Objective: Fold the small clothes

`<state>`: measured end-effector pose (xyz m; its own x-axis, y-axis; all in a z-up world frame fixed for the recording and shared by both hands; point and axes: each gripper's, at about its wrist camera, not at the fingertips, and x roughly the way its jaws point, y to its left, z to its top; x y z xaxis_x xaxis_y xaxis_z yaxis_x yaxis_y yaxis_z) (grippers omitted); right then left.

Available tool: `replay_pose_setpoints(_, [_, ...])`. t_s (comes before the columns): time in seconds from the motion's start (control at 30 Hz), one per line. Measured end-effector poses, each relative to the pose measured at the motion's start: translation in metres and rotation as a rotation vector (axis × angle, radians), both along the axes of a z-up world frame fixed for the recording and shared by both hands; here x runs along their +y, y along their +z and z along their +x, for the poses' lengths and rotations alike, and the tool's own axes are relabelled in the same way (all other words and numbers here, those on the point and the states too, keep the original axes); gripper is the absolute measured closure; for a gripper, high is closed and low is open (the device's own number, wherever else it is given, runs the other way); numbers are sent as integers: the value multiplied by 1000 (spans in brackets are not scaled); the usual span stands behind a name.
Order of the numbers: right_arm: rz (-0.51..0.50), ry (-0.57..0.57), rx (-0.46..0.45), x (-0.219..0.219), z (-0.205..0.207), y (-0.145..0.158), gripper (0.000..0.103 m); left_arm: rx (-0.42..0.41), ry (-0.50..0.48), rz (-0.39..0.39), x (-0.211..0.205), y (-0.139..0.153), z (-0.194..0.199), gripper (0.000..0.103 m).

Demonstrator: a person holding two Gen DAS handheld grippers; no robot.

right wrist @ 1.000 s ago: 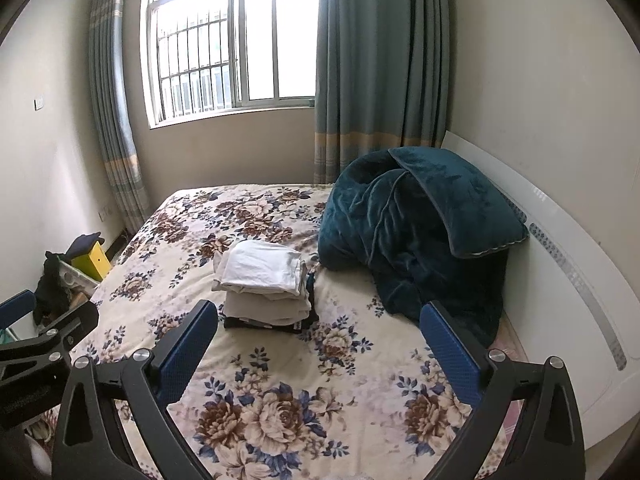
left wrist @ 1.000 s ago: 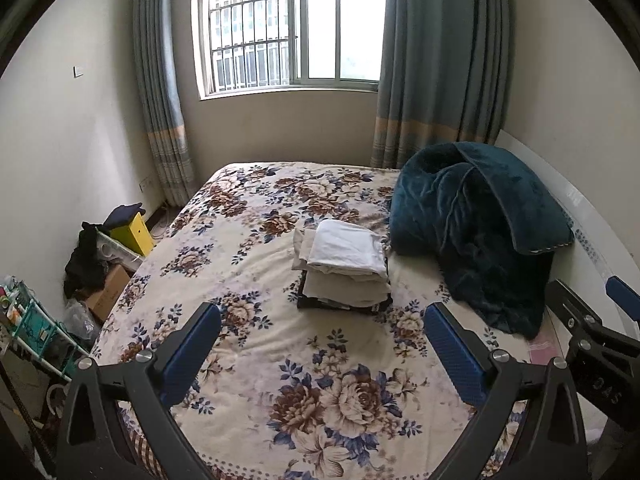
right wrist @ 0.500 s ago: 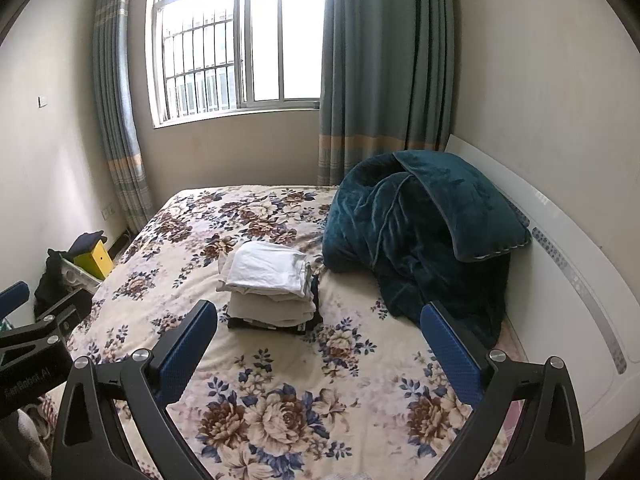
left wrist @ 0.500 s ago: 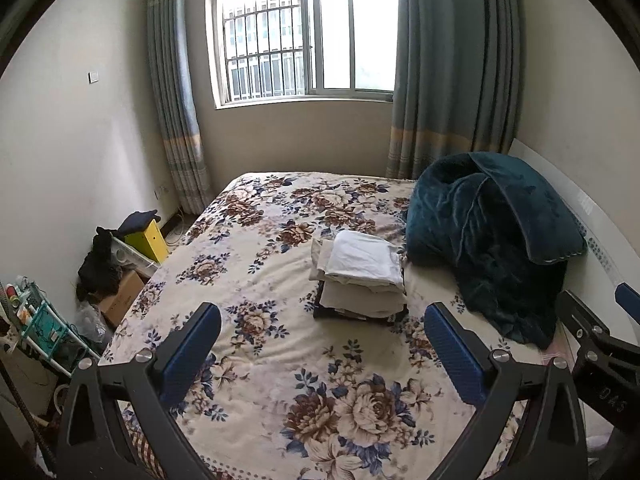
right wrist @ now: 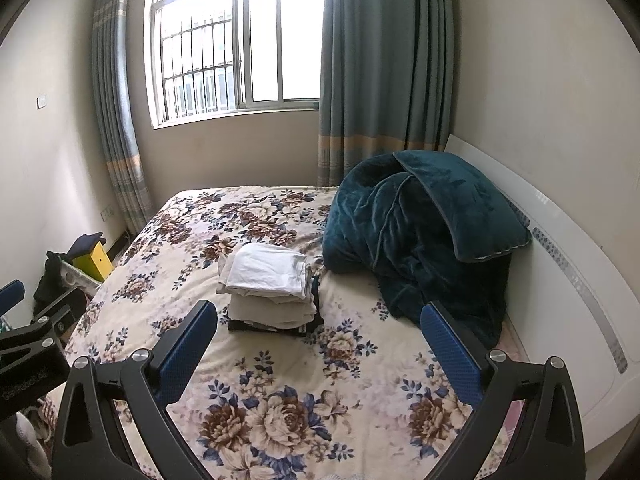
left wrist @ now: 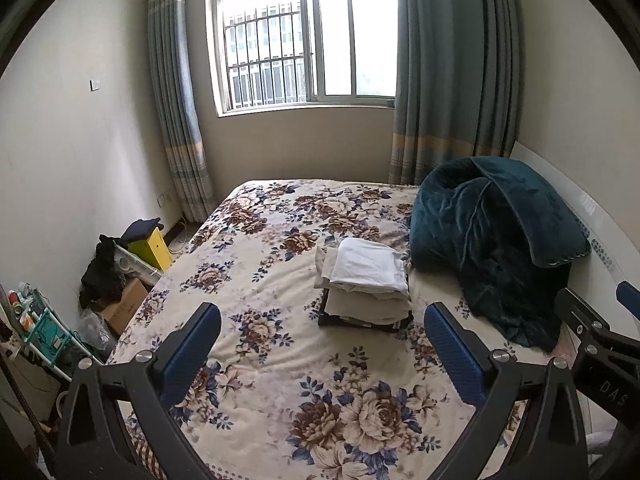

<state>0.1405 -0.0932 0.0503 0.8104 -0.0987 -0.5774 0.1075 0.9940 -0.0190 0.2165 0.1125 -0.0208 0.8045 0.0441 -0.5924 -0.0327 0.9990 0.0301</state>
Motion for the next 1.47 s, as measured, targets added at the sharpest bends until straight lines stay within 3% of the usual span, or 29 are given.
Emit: replay_pose_setpoints(1.47, [-10,12,14,6,14,-12,0,35,20,-3,9,-14,24,0])
